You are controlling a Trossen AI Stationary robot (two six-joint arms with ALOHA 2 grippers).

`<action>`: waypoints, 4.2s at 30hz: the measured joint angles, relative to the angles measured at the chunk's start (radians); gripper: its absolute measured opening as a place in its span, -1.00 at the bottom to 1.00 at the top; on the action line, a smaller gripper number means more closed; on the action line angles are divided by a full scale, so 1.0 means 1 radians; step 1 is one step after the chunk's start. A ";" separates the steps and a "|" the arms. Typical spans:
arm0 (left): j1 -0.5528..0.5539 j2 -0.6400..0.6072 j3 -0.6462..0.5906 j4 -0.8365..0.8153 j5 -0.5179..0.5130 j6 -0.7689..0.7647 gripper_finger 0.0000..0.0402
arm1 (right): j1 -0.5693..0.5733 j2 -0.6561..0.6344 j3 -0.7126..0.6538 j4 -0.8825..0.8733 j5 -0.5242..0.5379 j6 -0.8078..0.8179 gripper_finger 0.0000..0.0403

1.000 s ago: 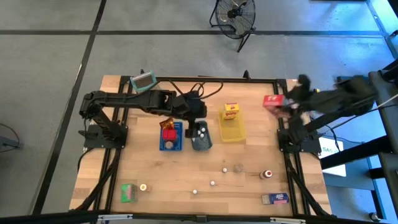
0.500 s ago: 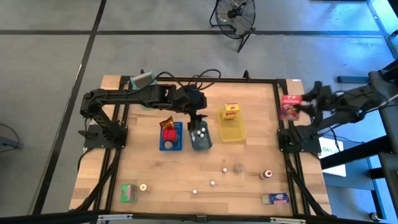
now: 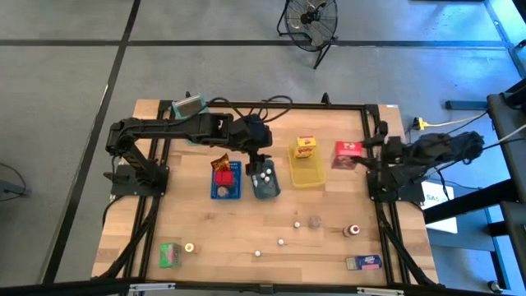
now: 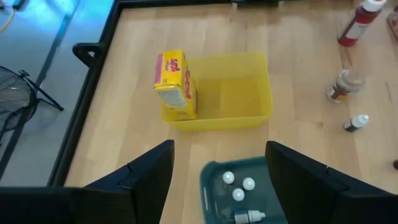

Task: Pick & Place Kitchen Items
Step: Put the red cereal box into the yellow bin

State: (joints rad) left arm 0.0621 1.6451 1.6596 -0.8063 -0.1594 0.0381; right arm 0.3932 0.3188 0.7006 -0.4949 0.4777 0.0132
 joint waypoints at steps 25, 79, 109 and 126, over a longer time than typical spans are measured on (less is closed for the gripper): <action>-0.085 0.000 0.000 -0.026 0.004 0.001 0.23 | -0.351 0.262 -0.376 0.553 -0.218 -0.027 -0.07; -0.086 0.001 -0.001 0.010 -0.005 0.002 0.23 | -0.550 0.787 -0.543 1.245 -0.330 -0.025 -0.09; -0.086 0.001 -0.001 0.010 -0.004 0.002 0.23 | -0.578 0.853 -0.542 1.257 -0.332 -0.029 0.07; -0.086 0.001 -0.001 0.010 -0.004 0.002 0.24 | -0.578 0.853 -0.542 1.255 -0.323 -0.010 0.08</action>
State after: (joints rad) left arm -0.0237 1.6459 1.6587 -0.7963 -0.1638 0.0398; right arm -0.1844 1.1721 0.1581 0.7601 0.1547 0.0031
